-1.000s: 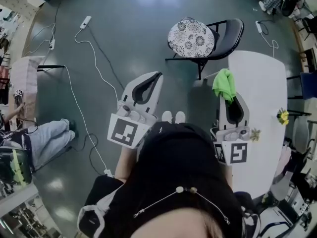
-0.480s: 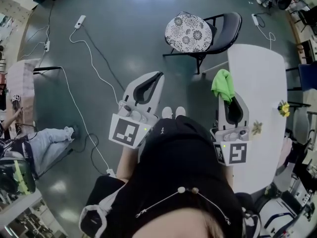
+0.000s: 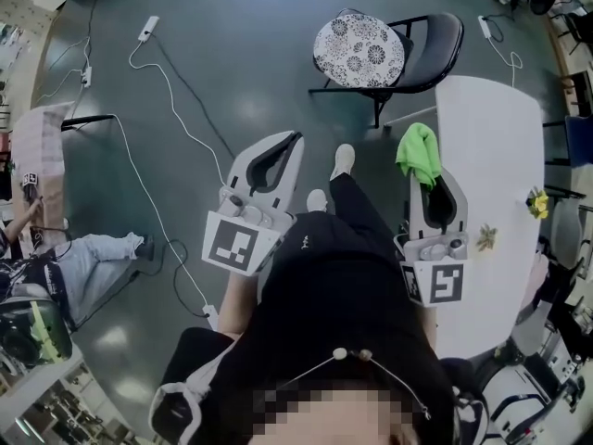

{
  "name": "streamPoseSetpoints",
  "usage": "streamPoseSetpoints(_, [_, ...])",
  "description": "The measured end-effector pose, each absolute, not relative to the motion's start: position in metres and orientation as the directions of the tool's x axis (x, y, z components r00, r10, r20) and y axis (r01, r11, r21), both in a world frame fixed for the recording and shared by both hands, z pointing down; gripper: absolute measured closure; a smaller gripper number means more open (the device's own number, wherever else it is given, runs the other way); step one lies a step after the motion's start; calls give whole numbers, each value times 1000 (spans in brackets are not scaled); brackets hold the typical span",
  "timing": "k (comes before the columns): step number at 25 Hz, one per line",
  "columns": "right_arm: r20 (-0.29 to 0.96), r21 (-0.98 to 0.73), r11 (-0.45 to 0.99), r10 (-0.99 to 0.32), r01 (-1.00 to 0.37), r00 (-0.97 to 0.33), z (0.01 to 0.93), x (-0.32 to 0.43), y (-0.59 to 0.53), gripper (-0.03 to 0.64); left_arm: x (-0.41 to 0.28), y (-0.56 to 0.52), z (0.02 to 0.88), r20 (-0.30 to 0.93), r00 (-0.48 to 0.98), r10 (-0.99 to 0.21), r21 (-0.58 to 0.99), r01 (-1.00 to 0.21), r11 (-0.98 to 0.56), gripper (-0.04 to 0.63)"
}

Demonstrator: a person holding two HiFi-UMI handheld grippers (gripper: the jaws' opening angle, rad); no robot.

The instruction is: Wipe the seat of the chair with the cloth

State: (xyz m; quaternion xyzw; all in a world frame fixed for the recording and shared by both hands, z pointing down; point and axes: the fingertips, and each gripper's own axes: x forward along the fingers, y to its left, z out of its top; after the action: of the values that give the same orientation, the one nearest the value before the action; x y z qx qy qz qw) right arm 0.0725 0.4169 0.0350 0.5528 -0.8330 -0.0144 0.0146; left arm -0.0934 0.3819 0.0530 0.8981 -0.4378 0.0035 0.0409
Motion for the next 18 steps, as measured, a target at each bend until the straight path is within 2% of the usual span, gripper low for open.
streamPoseSetpoints(9, [46, 36, 396, -918, -918, -394, 60, 102, 309, 532, -69, 288, 58, 56, 603, -796, 52, -798, -601, 591])
streamPoseSetpoints(18, [120, 139, 499, -866, -855, -486, 98, 128, 129, 532, -32, 145, 64, 77, 575, -815, 17, -818, -575, 591])
